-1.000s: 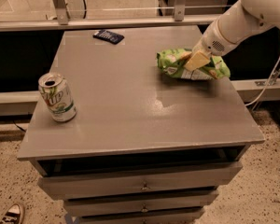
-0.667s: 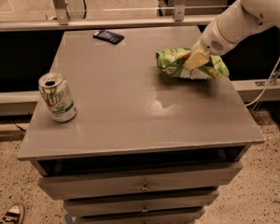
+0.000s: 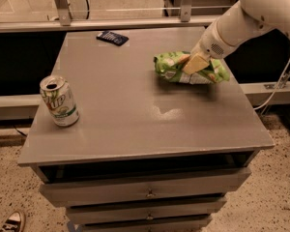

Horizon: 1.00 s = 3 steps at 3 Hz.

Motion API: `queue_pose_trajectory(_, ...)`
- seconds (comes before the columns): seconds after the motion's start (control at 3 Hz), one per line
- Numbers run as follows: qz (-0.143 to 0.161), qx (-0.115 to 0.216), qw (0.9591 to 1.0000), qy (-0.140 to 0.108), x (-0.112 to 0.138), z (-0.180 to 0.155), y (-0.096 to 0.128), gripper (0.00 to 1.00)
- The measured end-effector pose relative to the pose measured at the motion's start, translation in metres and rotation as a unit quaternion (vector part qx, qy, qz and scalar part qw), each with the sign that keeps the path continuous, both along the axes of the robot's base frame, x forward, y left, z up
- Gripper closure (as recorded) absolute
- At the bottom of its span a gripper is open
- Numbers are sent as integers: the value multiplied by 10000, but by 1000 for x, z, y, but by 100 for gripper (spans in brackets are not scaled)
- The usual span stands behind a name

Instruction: Move green rice chip bag near 7up can

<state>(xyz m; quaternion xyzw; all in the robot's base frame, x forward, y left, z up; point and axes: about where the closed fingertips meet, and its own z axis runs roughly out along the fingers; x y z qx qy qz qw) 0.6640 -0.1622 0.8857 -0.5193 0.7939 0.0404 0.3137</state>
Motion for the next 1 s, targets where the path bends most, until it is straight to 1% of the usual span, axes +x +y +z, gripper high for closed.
queue_pose_trajectory(0.33, 402, 152, 9989, -190, -4, 4, 49, 100)
queue_pose_trajectory(0.67, 783, 223, 9959, -390, -18, 11, 95, 100)
queue_pose_trajectory(1.0, 1132, 350, 9920, -439, -38, 13, 134, 100)
